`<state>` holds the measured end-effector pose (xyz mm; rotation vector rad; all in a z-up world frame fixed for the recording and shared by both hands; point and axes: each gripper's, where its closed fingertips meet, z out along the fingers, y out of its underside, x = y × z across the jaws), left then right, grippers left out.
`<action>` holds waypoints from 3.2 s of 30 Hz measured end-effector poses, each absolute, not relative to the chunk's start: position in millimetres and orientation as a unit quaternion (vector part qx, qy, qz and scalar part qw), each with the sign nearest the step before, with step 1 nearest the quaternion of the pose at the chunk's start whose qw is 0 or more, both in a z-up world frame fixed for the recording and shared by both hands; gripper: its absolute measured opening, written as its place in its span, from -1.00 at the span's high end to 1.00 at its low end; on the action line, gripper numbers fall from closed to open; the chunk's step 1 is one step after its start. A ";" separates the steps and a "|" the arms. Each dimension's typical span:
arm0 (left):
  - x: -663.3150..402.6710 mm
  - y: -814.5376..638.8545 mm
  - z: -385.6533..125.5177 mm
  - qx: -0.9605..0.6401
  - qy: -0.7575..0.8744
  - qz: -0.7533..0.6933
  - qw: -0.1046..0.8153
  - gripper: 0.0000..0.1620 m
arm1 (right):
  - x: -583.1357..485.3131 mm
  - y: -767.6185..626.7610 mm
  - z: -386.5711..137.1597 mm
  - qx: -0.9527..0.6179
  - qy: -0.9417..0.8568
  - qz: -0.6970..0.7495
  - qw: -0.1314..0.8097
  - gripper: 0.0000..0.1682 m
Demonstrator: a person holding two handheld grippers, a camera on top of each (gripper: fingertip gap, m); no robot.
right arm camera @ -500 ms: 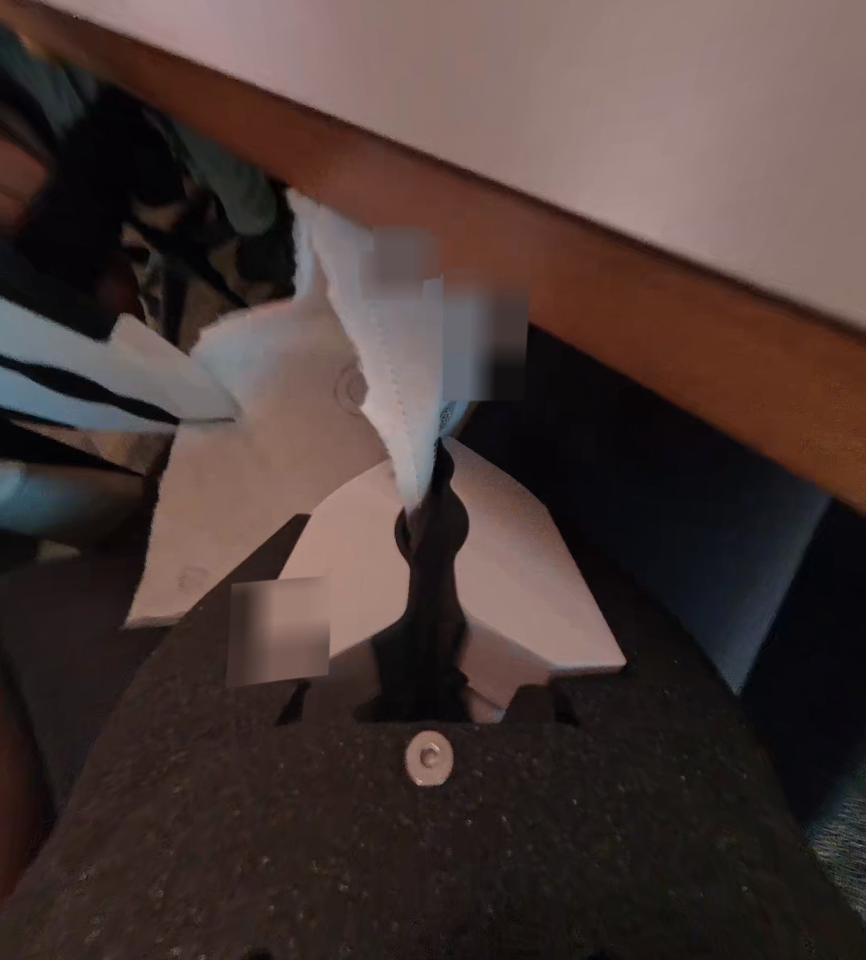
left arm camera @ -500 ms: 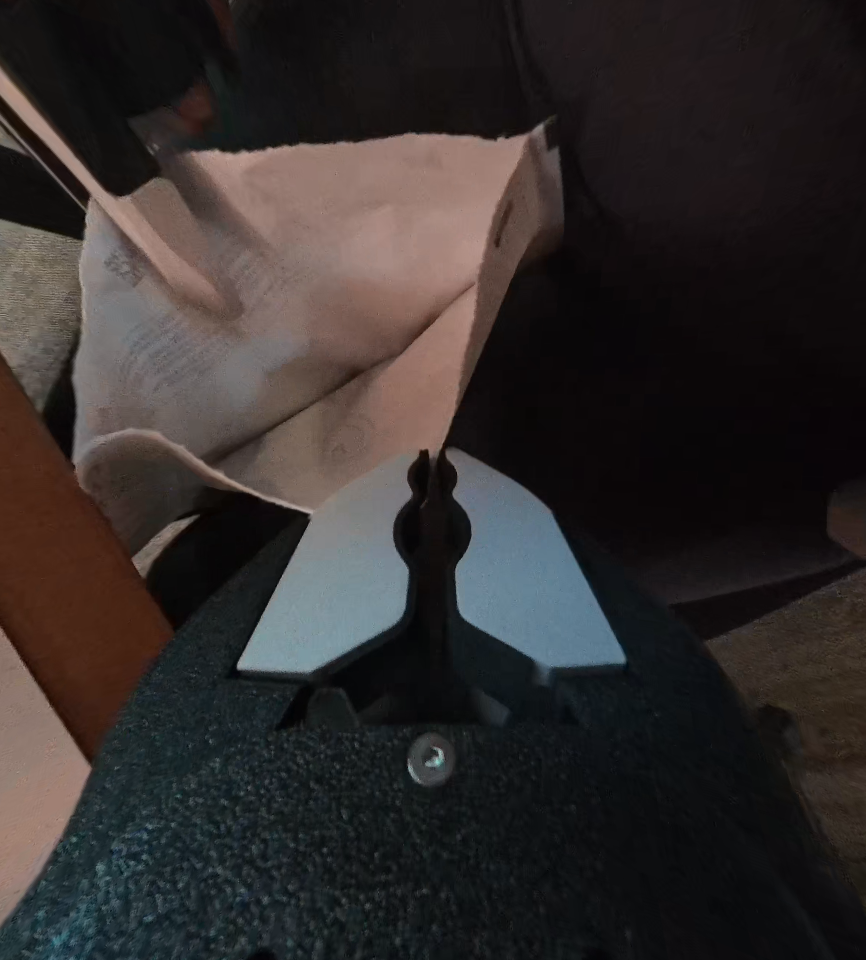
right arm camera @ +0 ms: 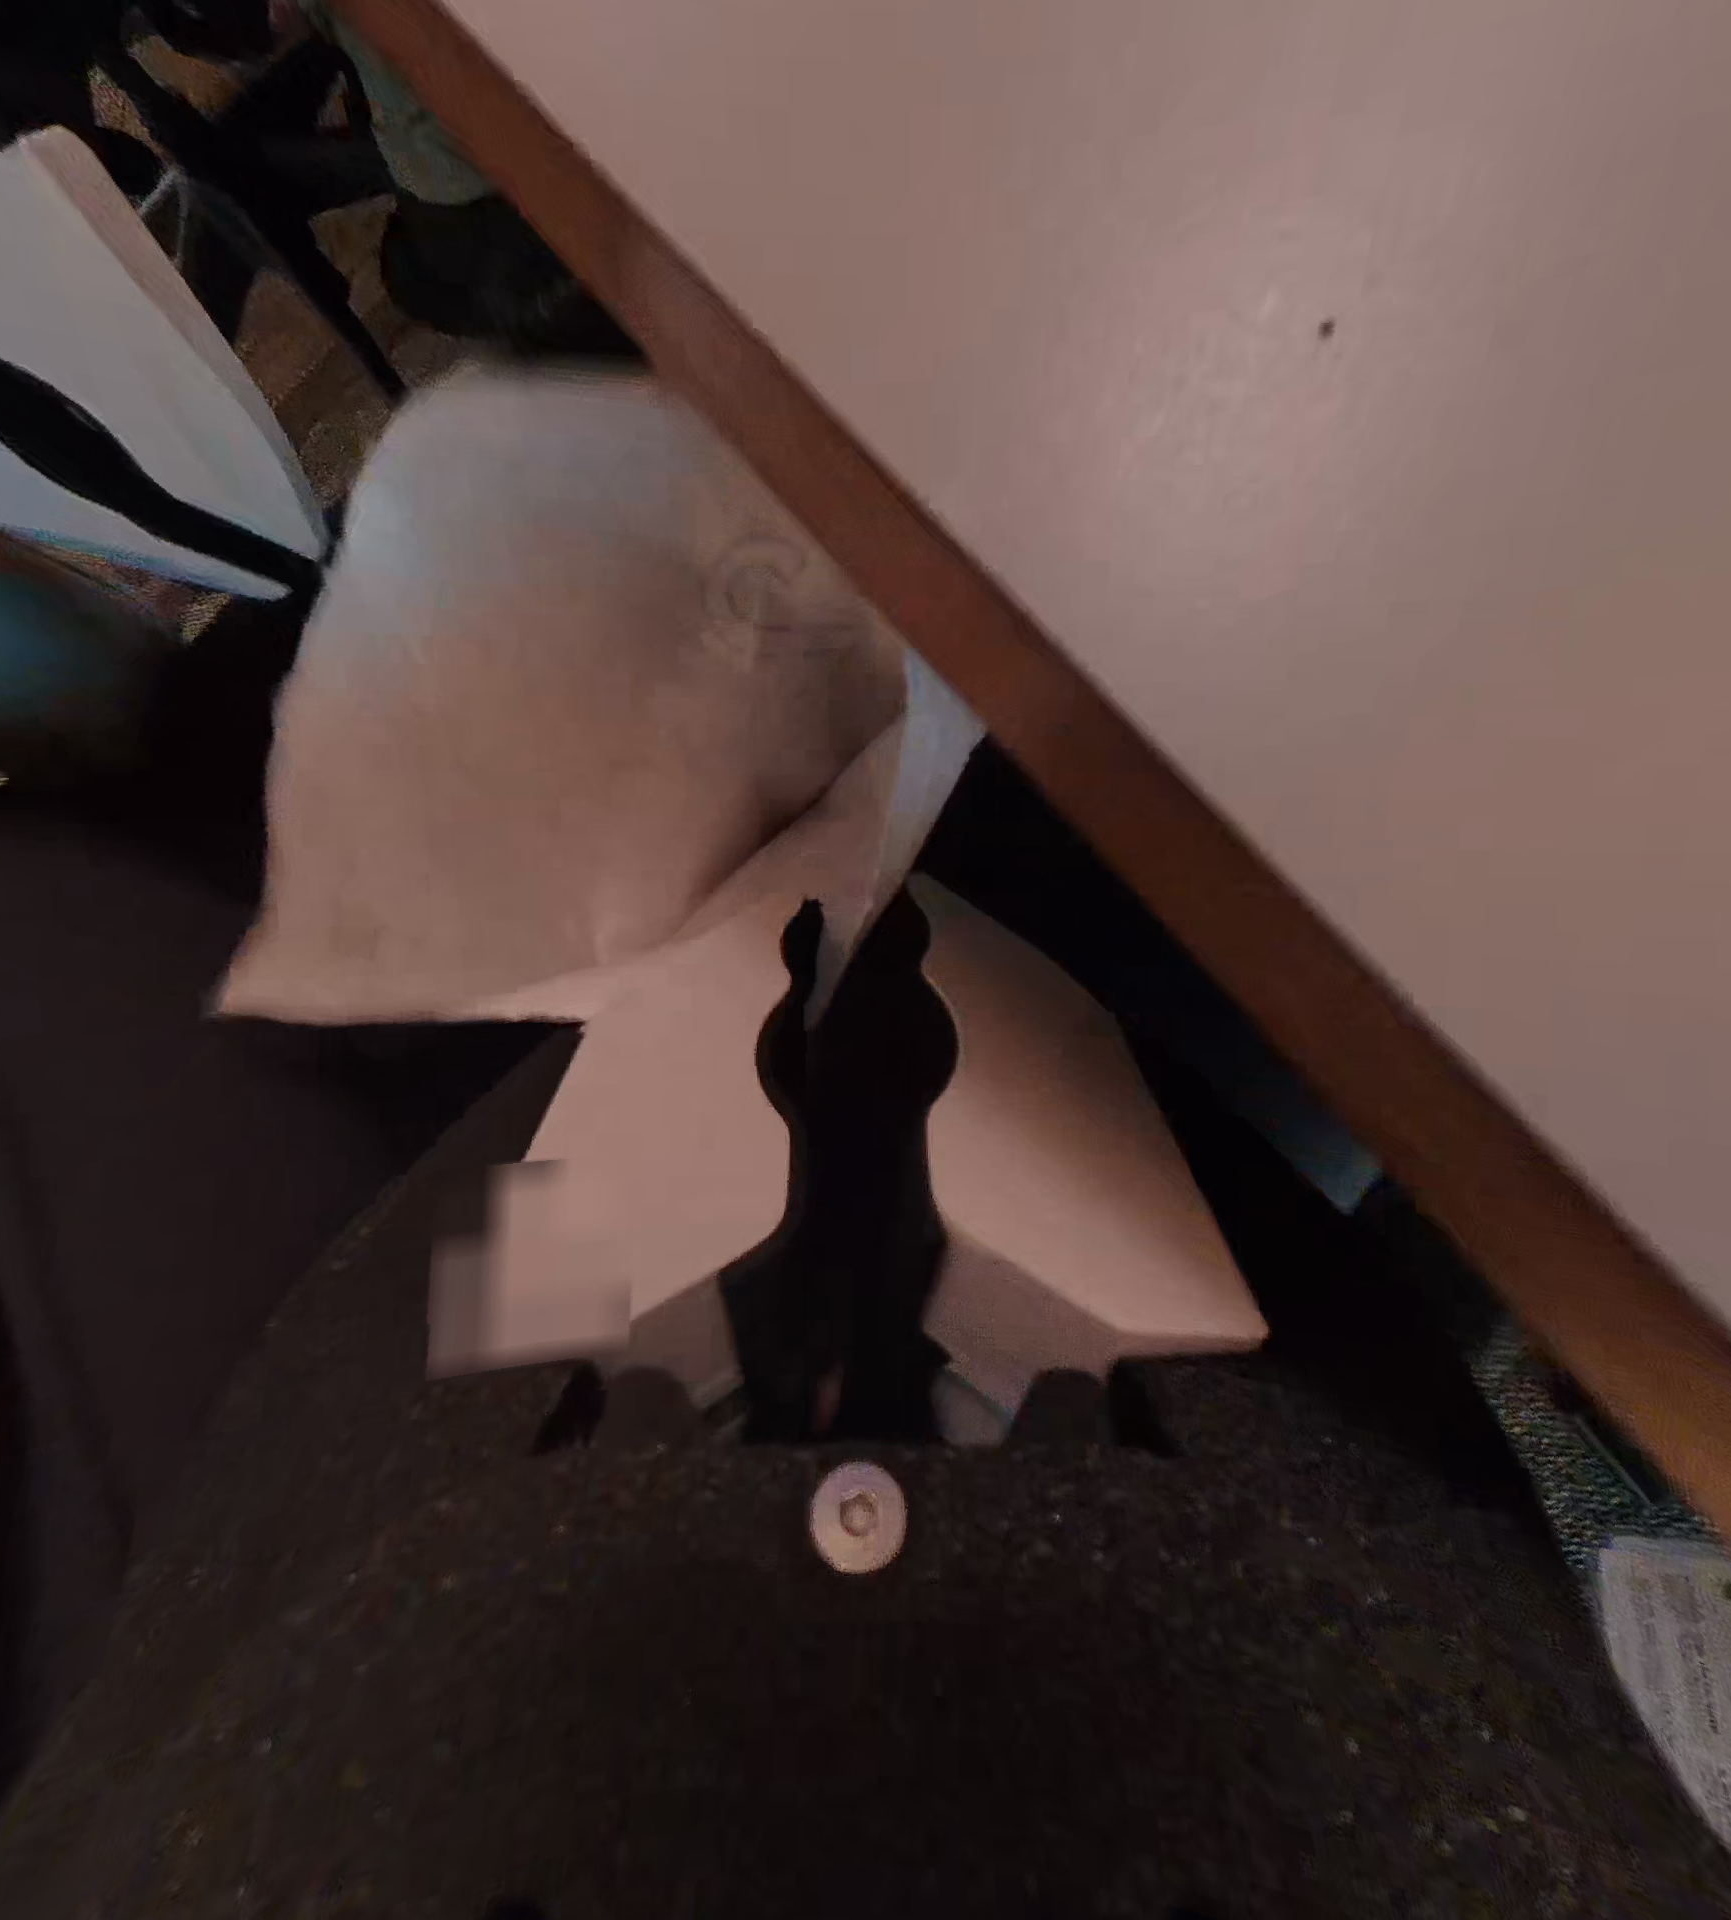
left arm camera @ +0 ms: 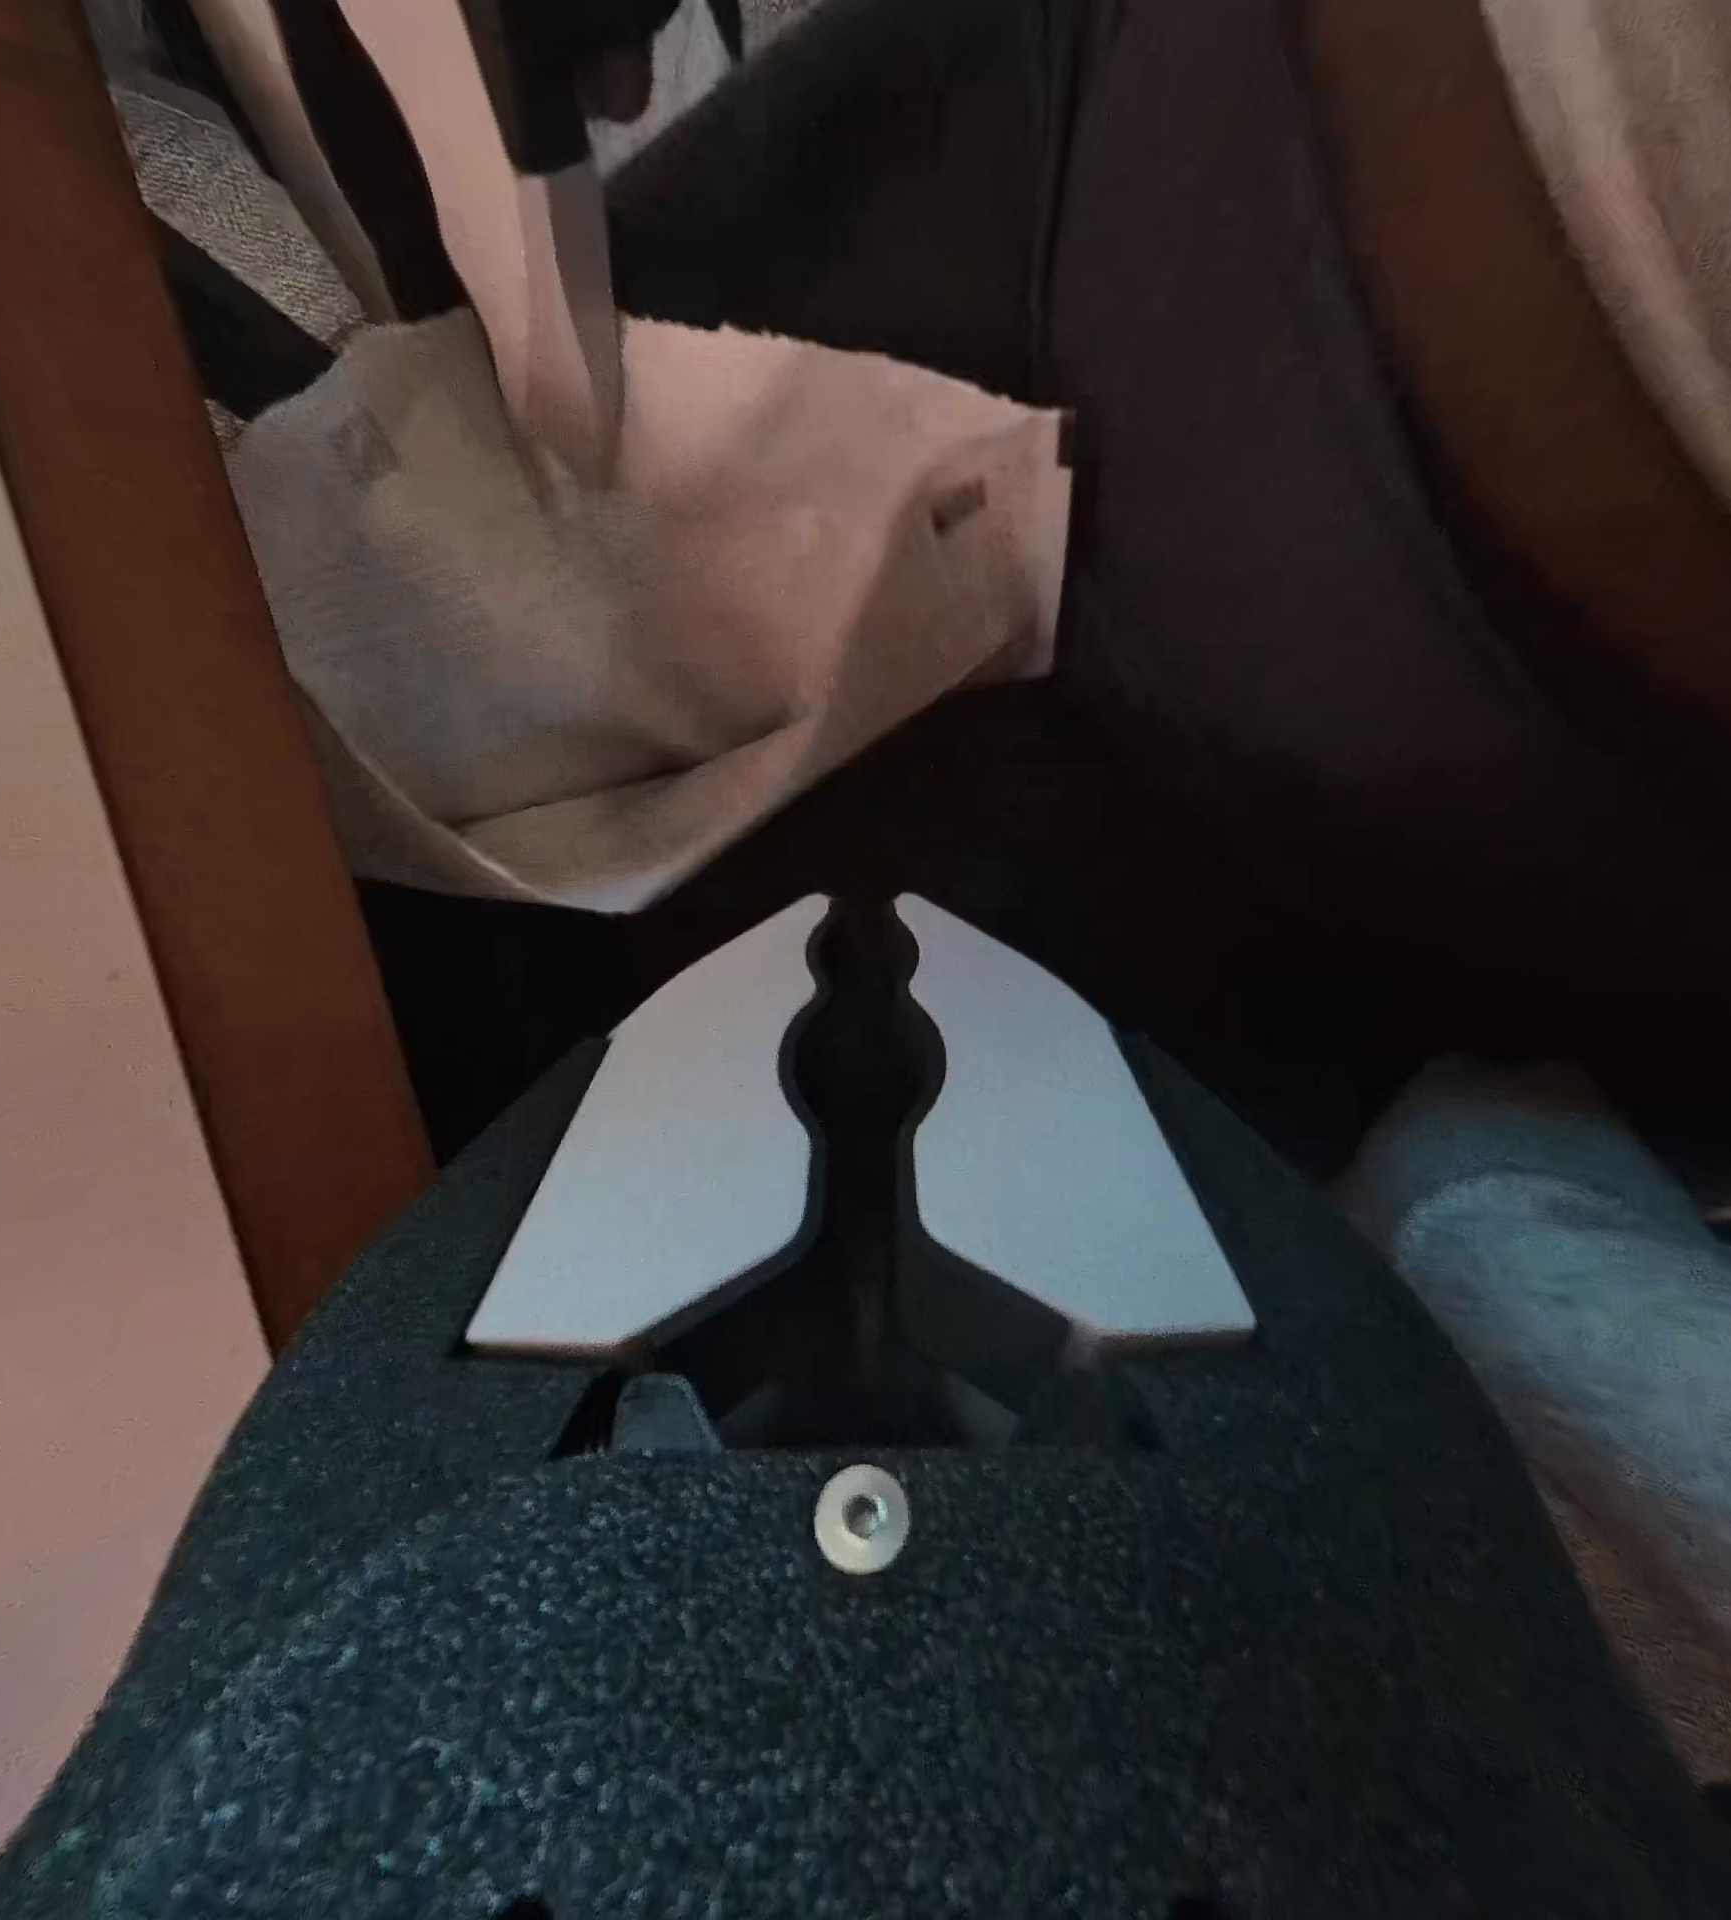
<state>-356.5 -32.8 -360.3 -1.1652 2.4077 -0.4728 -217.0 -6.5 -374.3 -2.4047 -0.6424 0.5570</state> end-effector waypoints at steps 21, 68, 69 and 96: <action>-314.1 -30.7 -332.1 -0.595 0.713 -0.263 0.261 0.93 | -212.2 88.2 -263.8 -0.779 -0.527 0.126 0.315 0.55; -318.2 -18.9 -345.1 -0.628 0.672 -0.293 0.261 0.91 | -206.0 131.2 -276.0 -0.869 -0.389 0.073 0.297 0.62; -318.2 -19.4 -345.9 -0.627 0.673 -0.293 0.260 0.90 | -204.6 134.5 -279.3 -0.872 -0.390 0.067 0.289 0.61; -321.5 -16.7 -351.2 -0.629 0.677 -0.285 0.256 0.90 | -218.2 124.5 -281.6 -0.875 -0.374 0.154 0.267 0.83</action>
